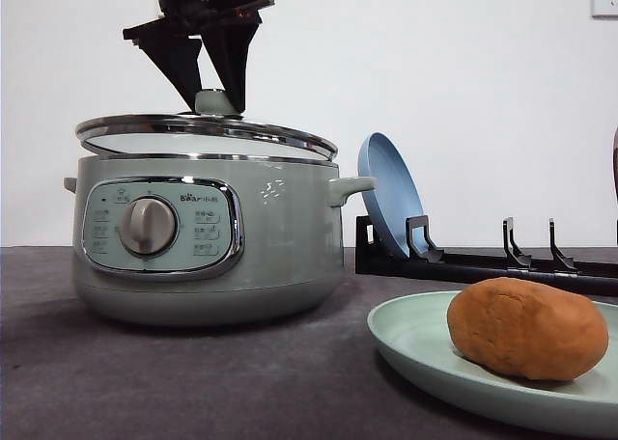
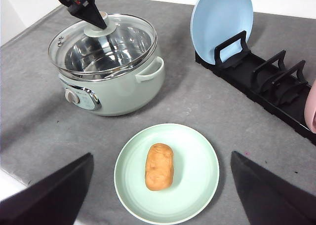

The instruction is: Transfer potato from steamer to green plate

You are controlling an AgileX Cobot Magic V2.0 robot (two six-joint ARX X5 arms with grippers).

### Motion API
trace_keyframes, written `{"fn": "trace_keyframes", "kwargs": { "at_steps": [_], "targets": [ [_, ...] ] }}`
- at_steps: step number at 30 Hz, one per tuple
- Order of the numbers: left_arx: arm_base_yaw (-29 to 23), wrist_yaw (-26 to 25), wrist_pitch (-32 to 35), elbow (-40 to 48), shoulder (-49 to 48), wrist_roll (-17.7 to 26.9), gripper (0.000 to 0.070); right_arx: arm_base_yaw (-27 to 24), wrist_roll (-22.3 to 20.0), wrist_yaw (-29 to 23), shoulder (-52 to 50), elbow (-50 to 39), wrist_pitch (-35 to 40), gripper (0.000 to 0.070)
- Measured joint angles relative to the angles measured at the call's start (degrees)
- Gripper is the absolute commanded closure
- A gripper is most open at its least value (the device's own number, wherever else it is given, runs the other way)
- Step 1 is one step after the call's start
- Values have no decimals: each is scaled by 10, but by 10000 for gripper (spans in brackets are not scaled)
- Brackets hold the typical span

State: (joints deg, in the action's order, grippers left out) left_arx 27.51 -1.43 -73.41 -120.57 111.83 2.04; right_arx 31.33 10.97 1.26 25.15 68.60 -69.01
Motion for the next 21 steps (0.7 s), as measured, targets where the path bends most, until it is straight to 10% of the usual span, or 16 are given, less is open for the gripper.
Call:
{"fn": "trace_keyframes", "kwargs": {
  "at_steps": [21],
  "targets": [
    [0, 0, -16, -8, 18, 0, 685, 0, 13, 0, 0, 0, 0, 139]
  ]
}}
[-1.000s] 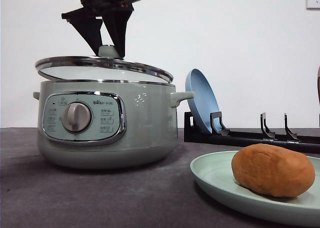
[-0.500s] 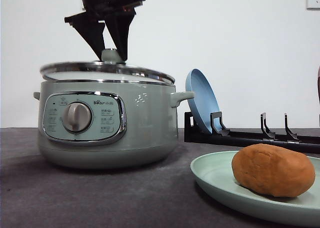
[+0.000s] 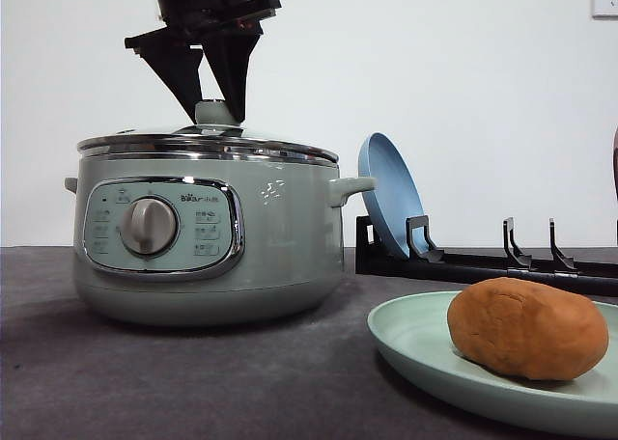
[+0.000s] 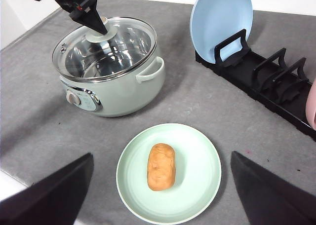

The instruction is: Transfer potato from steamer to green plate

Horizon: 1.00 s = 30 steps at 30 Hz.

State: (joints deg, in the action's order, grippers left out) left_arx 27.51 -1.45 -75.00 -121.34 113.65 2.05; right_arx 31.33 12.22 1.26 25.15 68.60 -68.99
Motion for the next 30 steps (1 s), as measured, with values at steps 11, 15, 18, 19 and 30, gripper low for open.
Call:
{"fn": "trace_keyframes", "kwargs": {
  "at_steps": [11, 15, 18, 19, 30],
  "targets": [
    [0, 0, 4, 0, 1, 10, 685, 0, 1, 0, 0, 0, 23, 139],
    [0, 0, 5, 0, 1, 15, 685, 0, 1, 0, 0, 0, 23, 139],
    [0, 0, 6, 0, 1, 19, 685, 0, 1, 0, 0, 0, 23, 139],
    [0, 0, 7, 0, 1, 20, 685, 0, 1, 0, 0, 0, 23, 139],
    [0, 0, 13, 0, 1, 22, 685, 0, 1, 0, 0, 0, 24, 139]
  ]
}}
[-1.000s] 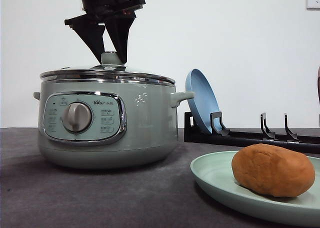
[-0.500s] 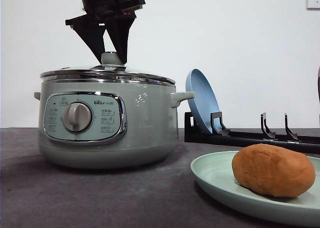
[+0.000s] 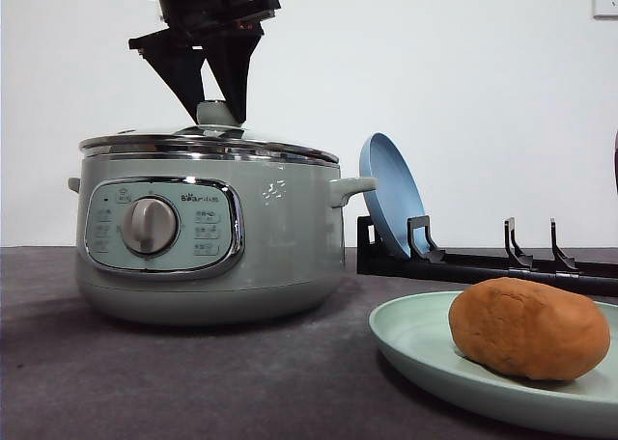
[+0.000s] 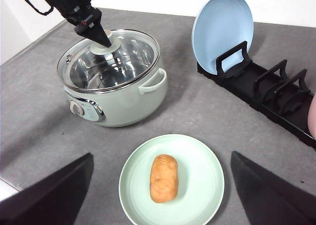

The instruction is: Transfer potato from steamer to green plate

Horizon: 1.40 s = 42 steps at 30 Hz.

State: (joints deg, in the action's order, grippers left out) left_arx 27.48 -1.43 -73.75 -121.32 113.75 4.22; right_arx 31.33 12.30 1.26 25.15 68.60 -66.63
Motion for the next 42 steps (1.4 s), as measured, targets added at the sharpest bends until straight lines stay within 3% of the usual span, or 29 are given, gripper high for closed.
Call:
{"fn": "trace_keyframes", "kwargs": {
  "at_steps": [26, 42],
  "targets": [
    [2, 0, 4, 0, 2, -11, 685, 0, 0, -15, 0, 0, 2, 139],
    [9, 9, 0, 0, 2, 17, 685, 0, 0, -15, 0, 0, 3, 139]
  ]
}}
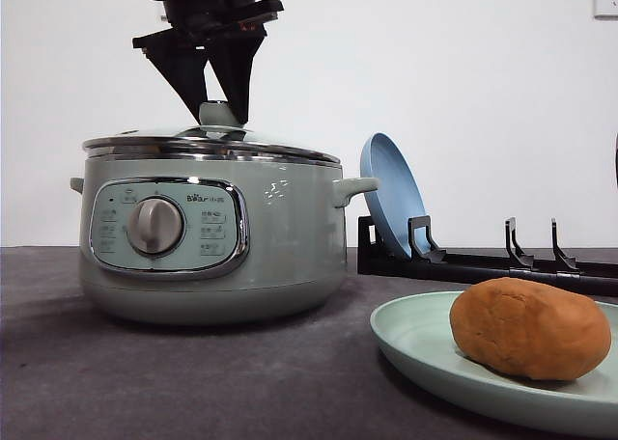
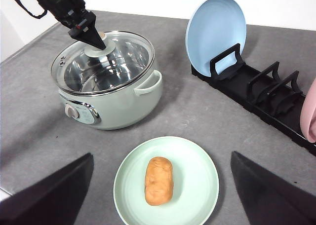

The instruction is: Transfer potato from steamer to green plate

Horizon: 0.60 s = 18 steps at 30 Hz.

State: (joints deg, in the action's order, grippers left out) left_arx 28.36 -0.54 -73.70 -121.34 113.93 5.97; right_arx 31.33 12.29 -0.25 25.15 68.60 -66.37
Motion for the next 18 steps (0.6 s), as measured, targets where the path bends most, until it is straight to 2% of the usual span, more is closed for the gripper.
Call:
{"fn": "trace_keyframes", "kwargs": {
  "at_steps": [4, 8, 18],
  "targets": [
    [-4, -13, -4, -1, 0, 35, 685, 0, 0, 0, 0, 0, 0, 139],
    [-16, -65, -9, -1, 2, 69, 685, 0, 0, 0, 0, 0, 0, 139],
    [-22, -84, -10, -1, 3, 81, 685, 0, 0, 0, 0, 0, 0, 139]
  ]
}}
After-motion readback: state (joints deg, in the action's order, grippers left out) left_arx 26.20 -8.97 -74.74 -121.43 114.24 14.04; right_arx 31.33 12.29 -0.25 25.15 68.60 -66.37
